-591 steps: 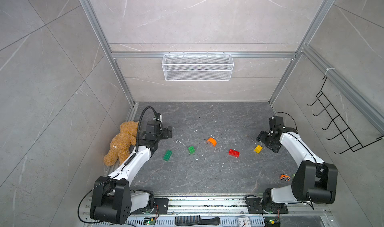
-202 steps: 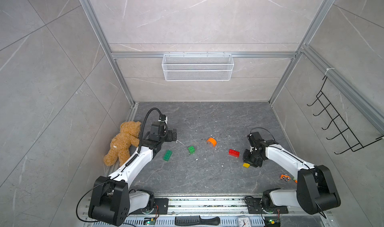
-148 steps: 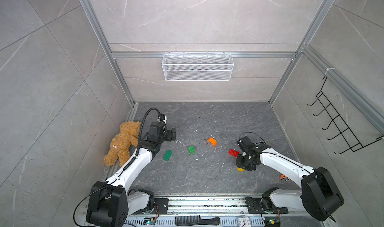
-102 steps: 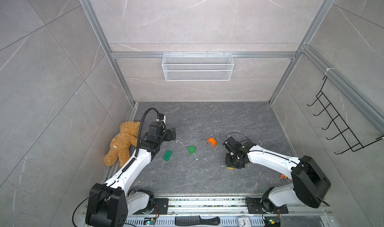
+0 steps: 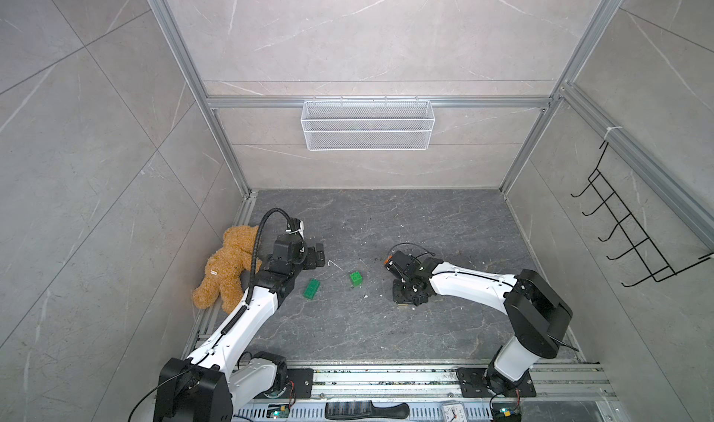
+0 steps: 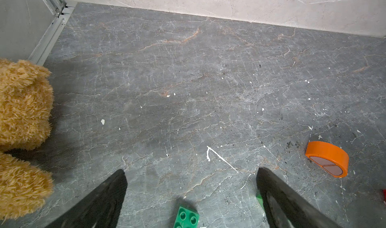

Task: Assemble an ice cream with lego
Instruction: Place the lego brick at the center of the board.

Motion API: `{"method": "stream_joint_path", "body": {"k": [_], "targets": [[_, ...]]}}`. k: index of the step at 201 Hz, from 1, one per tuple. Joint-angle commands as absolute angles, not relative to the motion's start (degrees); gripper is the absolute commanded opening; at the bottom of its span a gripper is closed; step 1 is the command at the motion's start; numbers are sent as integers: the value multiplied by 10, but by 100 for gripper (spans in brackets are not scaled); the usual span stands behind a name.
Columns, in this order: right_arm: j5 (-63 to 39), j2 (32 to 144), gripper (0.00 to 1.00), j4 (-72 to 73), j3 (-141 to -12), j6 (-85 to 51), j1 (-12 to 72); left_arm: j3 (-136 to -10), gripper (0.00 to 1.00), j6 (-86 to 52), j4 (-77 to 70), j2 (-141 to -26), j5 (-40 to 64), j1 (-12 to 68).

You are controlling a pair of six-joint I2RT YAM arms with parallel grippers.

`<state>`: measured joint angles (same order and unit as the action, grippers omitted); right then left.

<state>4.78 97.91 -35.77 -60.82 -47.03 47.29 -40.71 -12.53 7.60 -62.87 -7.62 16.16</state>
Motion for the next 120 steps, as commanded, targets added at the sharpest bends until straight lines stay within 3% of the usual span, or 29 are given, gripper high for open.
{"method": "stream_joint_path", "body": {"k": [1, 120], "targets": [[66, 1004, 8, -382, -635, -495, 478, -407, 100, -140, 73, -619, -89, 165], [63, 1065, 13, -428, -707, -493, 481, -413, 100, -133, 86, -619, -99, 165]]}}
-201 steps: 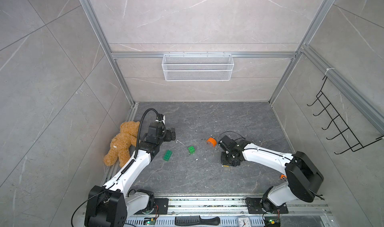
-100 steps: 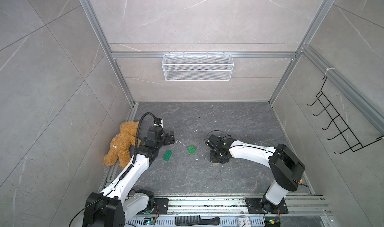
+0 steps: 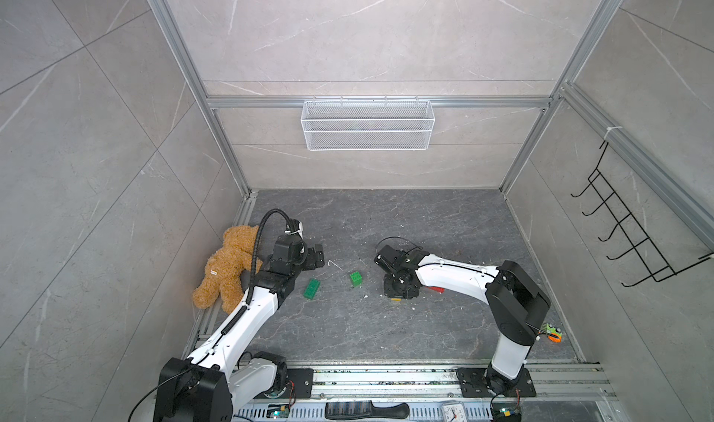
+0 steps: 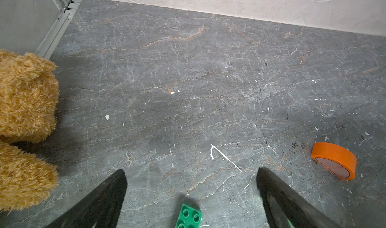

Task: Assemble an ice cream with lego
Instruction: Place the lego brick at the center of the board.

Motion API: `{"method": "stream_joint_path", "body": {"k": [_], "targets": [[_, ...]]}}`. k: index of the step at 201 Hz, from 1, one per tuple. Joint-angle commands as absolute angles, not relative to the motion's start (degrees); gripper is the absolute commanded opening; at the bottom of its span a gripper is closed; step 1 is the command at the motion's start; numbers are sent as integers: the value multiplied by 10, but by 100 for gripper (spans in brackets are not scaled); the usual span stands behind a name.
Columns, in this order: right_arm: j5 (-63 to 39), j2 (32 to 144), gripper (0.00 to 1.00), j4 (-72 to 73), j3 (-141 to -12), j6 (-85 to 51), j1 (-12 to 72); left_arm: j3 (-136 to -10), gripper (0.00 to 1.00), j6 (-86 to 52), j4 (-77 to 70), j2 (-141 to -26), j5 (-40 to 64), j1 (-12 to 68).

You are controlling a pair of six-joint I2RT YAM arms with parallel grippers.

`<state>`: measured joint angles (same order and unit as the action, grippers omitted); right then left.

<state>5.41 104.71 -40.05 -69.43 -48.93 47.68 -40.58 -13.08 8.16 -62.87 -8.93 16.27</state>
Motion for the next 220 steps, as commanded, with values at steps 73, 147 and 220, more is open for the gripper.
{"method": "stream_joint_path", "body": {"k": [73, 147, 220], "targets": [[66, 1057, 48, -438, -716, -491, 481, -440, 100, -145, 133, -644, -112, 171], [41, 1045, 58, -409, -712, -476, 480, -436, 100, -170, 137, -648, -113, 176], [48, 1043, 59, -426, -727, -457, 481, -444, 100, -168, 152, -645, -119, 176]]}}
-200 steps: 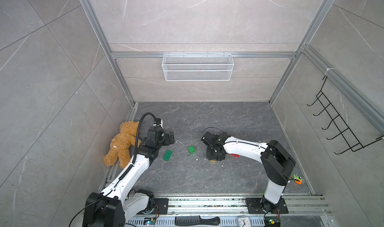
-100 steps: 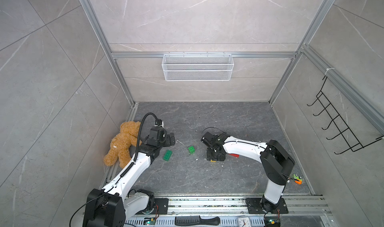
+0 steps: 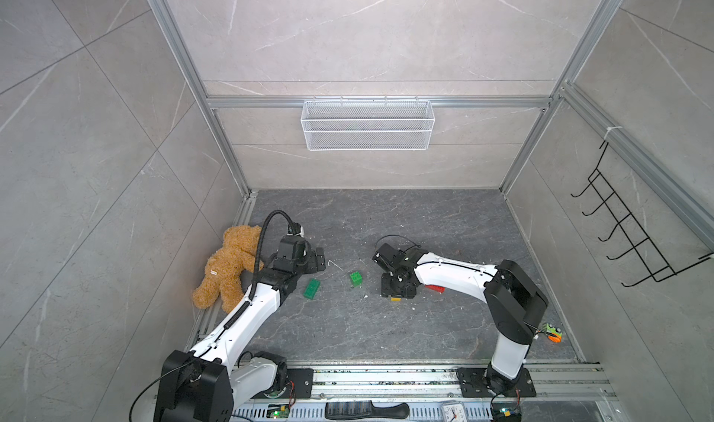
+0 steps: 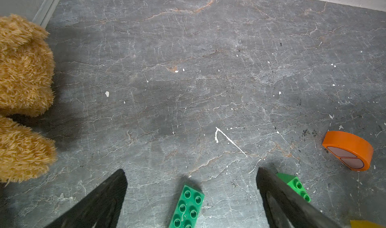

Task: Assemble an ice cream with lego
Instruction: Place the lego brick at the center of the board, then pick up the lego brick from the center of the board.

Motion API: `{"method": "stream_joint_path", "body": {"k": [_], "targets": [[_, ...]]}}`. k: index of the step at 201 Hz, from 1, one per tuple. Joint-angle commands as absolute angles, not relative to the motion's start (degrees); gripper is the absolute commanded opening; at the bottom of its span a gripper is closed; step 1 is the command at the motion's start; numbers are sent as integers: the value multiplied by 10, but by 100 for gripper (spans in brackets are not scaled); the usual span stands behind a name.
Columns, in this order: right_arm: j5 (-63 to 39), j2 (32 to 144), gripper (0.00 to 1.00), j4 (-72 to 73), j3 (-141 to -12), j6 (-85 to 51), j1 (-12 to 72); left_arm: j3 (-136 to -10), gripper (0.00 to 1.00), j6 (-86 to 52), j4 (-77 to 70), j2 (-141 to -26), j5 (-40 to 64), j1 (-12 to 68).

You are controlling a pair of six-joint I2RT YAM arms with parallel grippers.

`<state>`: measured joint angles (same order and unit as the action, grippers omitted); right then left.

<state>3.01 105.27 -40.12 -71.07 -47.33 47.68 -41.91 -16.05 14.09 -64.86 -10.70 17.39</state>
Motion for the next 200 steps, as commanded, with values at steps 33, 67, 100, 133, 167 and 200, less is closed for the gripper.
{"method": "stream_joint_path", "body": {"k": [33, 67, 100, 133, 167, 200], "targets": [[79, 1017, 60, -482, -756, -413, 481, -449, 100, -187, 172, -652, -107, 170], [90, 1023, 62, -521, -823, -358, 494, -437, 100, -231, 185, -638, -51, 127], [66, 1078, 63, -509, -908, -297, 508, -414, 99, -270, 202, -609, 26, 65], [47, 1163, 63, -512, -1002, -255, 510, -390, 98, -302, 227, -587, 136, -10], [43, 1244, 63, -546, -1105, -237, 516, -373, 97, -306, 241, -573, 210, -44], [52, 1308, 62, -590, -1178, -236, 528, -345, 96, -324, 231, -564, 238, -45]]}}
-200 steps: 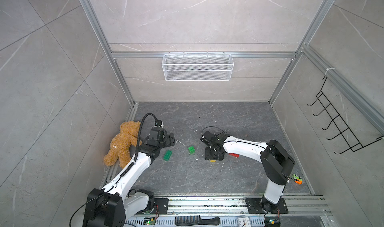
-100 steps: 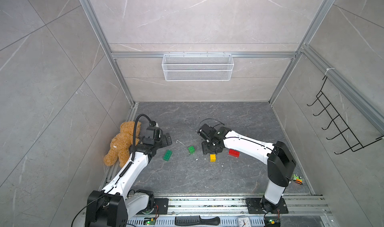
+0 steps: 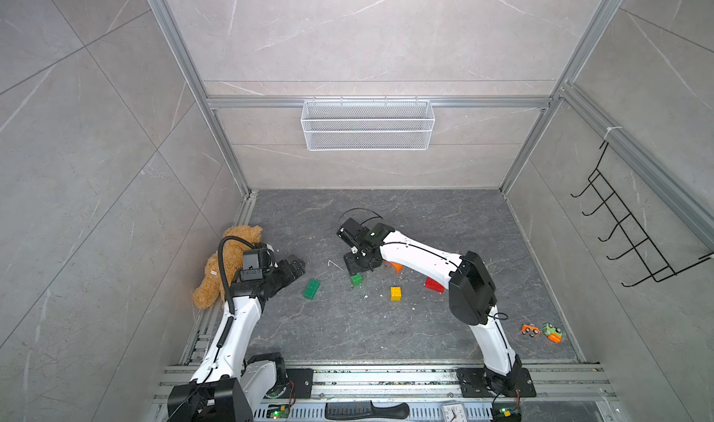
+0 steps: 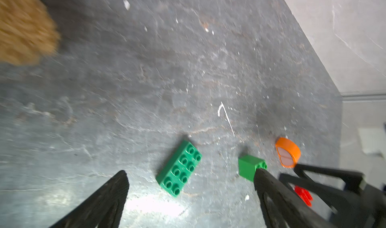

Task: Assemble an ice cream with lego
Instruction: Pick up the lego brick from the center of the board.

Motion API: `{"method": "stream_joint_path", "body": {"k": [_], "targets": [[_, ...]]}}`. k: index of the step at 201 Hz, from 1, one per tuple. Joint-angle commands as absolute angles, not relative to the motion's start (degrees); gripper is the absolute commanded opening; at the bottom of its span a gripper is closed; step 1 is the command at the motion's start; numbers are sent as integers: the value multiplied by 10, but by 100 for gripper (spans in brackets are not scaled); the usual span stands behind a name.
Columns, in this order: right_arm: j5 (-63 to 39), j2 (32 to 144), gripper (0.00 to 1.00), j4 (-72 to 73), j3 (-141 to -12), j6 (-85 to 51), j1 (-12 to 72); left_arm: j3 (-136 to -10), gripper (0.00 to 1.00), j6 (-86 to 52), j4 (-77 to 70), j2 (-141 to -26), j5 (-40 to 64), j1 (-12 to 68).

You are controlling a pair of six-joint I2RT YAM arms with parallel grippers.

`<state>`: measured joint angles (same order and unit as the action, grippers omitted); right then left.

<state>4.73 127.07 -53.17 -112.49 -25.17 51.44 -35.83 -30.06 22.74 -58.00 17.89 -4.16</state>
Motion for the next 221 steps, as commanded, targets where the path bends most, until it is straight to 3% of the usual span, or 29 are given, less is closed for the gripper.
{"method": "stream_joint_path", "body": {"k": [1, 124, 221], "targets": [[52, 1308, 62, -590, -1178, -236, 528, -344, 96, -326, 230, -564, 238, -44], [68, 1388, 65, -662, -1265, -238, 536, -340, 96, -321, 255, -548, 237, -43], [33, 1393, 58, -643, -1249, -233, 525, -344, 97, -316, 257, -551, 237, -43]]}}
